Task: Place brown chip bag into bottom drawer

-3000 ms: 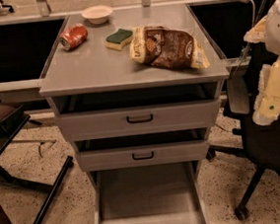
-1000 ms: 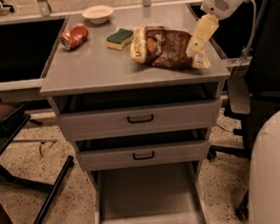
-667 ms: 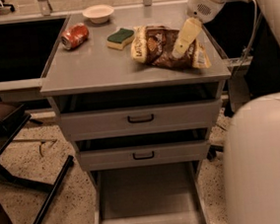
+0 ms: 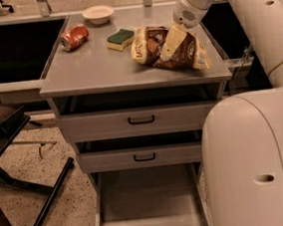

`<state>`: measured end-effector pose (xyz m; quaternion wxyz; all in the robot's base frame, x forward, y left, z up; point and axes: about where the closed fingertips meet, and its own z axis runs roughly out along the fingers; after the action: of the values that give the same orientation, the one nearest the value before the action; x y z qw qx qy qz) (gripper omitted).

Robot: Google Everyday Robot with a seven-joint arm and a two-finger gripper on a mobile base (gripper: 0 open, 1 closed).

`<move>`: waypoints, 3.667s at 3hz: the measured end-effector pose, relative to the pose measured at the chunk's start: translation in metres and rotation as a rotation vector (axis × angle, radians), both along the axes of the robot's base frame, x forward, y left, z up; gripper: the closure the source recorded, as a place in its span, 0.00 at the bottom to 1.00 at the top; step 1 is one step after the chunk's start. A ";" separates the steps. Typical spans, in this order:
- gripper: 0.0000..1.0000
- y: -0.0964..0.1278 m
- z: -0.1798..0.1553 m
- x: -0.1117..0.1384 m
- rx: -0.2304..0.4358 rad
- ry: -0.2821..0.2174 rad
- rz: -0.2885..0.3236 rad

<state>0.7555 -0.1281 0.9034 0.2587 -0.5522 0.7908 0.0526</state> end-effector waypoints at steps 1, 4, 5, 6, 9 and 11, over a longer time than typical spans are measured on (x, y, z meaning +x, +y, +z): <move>0.42 0.000 0.000 0.000 0.000 0.000 0.000; 1.00 -0.017 0.047 -0.043 -0.036 -0.007 0.026; 1.00 -0.023 0.065 -0.079 -0.035 -0.005 0.084; 1.00 -0.016 0.064 -0.116 0.013 -0.024 0.190; 1.00 0.011 0.030 -0.151 0.051 -0.001 0.314; 1.00 -0.016 -0.005 -0.181 0.049 0.077 0.219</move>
Offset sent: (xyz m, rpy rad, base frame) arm 0.0000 0.0000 0.0000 0.0000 0.0000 0.0000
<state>0.5747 -0.1443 0.8989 0.2343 -0.6263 0.7336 0.1212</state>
